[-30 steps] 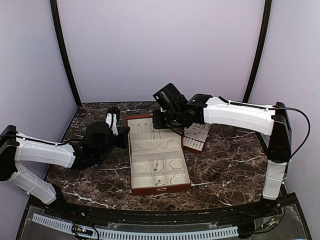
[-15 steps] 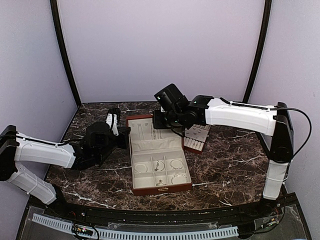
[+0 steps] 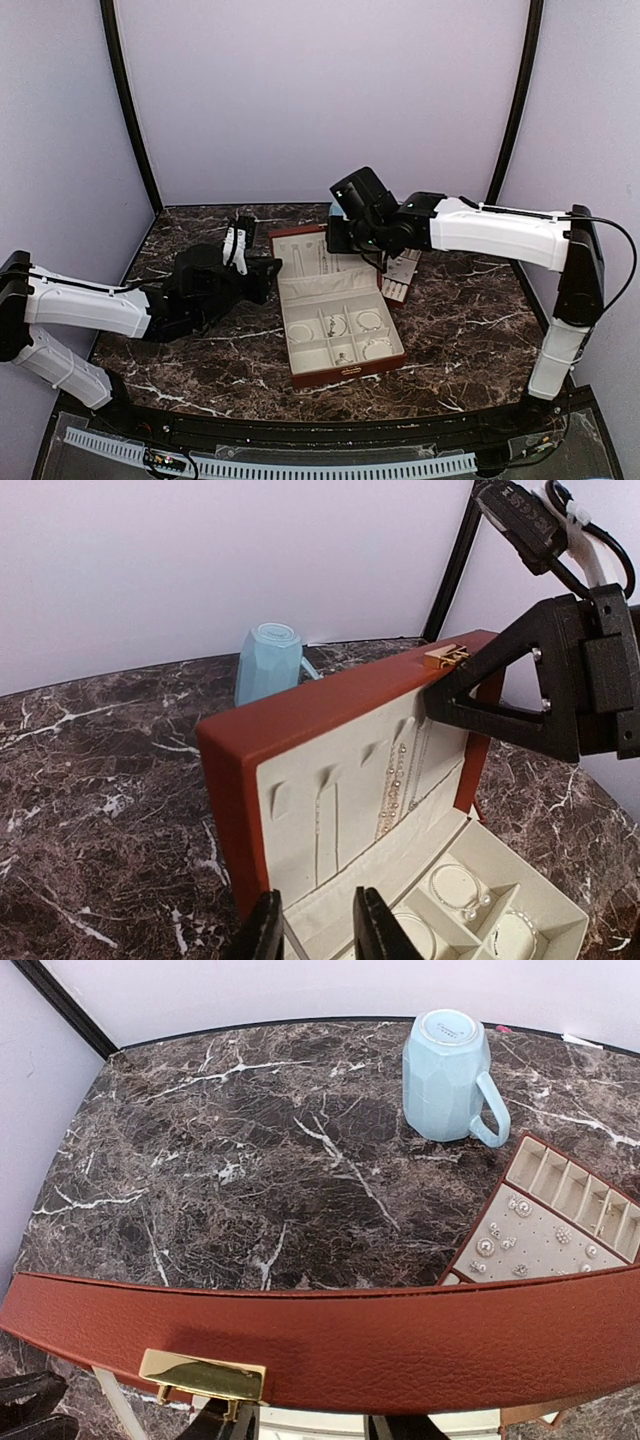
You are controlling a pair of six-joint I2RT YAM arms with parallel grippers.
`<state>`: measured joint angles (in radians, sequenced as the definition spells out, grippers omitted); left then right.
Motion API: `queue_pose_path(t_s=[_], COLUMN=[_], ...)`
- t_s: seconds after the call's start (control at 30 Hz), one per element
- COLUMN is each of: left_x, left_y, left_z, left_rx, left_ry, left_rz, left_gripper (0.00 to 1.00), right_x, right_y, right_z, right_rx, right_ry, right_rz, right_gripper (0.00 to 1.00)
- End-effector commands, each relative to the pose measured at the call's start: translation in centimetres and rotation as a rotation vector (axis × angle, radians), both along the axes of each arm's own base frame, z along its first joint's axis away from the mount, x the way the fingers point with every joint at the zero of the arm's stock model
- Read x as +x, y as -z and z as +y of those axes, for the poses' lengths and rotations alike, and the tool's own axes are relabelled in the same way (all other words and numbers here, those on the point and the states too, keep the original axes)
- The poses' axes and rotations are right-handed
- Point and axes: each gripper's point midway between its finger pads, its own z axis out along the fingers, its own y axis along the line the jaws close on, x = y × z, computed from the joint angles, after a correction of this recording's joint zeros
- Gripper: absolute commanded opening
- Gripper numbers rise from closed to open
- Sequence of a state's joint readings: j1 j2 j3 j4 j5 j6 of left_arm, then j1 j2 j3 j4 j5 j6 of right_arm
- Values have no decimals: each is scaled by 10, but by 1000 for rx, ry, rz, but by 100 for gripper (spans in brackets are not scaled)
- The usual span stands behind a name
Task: Organize the mixed jewelry
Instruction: Hang the necklace on the necklace hanger, then adjust the necklace on the necklace hanger.
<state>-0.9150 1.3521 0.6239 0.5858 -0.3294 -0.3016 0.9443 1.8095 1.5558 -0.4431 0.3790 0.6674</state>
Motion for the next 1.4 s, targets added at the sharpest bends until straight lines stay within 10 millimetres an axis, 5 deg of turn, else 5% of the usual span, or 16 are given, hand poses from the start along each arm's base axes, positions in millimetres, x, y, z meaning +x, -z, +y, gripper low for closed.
queue_pose_path(t_s=[0.0,0.47,1.37], left_x=[-1,-4,19], left_y=[-21,-25,-21], left_z=[-7,-1,-7], left_rx=[-45,-52,-64], left_ry=[22,11,14], left_rz=[-16,-8,46], left_gripper=[28,37,46], right_x=[6,-17,1], right_y=[-21,-31,31], right_z=[-9,-14,3], right_rx=[48,148,67], right_ry=[38,-68,-60], right_rz=[-58,-92,-42], right_gripper=[36,34,14])
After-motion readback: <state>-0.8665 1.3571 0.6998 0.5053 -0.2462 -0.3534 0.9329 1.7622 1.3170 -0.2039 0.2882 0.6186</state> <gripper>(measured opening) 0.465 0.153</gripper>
